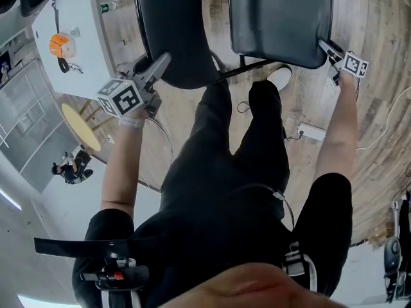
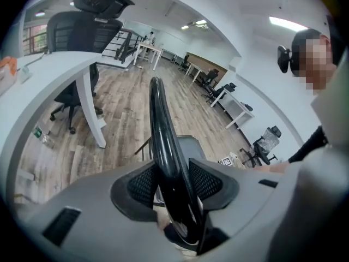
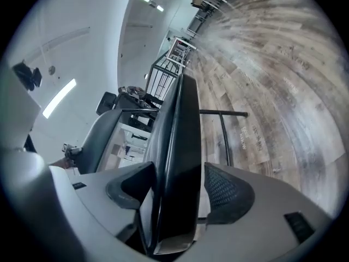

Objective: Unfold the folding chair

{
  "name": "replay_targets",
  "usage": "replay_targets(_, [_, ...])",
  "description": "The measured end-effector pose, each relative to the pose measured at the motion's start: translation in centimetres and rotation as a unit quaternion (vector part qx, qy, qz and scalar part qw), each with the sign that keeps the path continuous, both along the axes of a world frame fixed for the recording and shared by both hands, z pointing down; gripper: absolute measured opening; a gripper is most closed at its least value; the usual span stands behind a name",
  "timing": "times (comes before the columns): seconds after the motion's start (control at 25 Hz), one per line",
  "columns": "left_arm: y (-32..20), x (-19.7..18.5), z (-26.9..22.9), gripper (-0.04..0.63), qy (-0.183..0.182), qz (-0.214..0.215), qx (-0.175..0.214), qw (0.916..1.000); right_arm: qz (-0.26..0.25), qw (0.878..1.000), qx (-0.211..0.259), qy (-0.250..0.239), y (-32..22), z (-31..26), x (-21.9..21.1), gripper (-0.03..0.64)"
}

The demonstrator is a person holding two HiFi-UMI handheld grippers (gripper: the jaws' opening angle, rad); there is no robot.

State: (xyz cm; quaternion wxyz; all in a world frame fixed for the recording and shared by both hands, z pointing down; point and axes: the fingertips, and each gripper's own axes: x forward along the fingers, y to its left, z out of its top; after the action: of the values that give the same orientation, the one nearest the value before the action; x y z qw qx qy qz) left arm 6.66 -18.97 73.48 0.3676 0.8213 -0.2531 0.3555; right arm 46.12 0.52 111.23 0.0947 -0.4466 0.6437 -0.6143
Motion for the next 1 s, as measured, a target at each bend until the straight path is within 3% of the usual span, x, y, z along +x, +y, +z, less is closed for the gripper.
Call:
replay_targets(0.08, [-0.7,-0.1,-1.1,0.206,-0.004,0.001,0.054,0.9985,0.0,0.998,-0.001,0.06,0.1,-0.2,1.0,0.285])
replay_targets(0.16, [-1.5,-0.7,-2.8,0.218,-0.012,-0.011,0.109,0.9939,0.017,0.993,0.005,0.117,-0.2,-1.5,2.3,0.285])
replay_targets(0.36, [-0.5,-0.5,-7.0,0.218,0.005,-0.013,0.138,0.9903,0.048,0.972,0.037,0.226,-1.2,-9.2,4.4,0.284])
replay_targets(0.48, [1.5,1.8,-10.8,0.217,0.054,0.03,0.149,0.9869,0.05,0.964,0.106,0.238,-2.1,-18.0,1.8,0.28])
replay_targets(0.6, [4.8,5.3,-15.2,0.216,0.135,0.093,0.136,0.9771,0.035,0.955,0.175,0.235,-2.1,-28.2,-2.7,0.178])
replay_targets(0.8, [9.7,9.1,-21.3,0.212,0.216,0.129,0.125,0.9596,0.001,0.936,0.259,0.238,-1.6,-43.9,-9.4,0.178])
replay_targets(1.0, [11.7,12.1,-26.0,0.151,0.265,0.186,0.182,0.9283,0.016,0.916,0.324,0.238,-2.9,-56.1,-13.2,0.115])
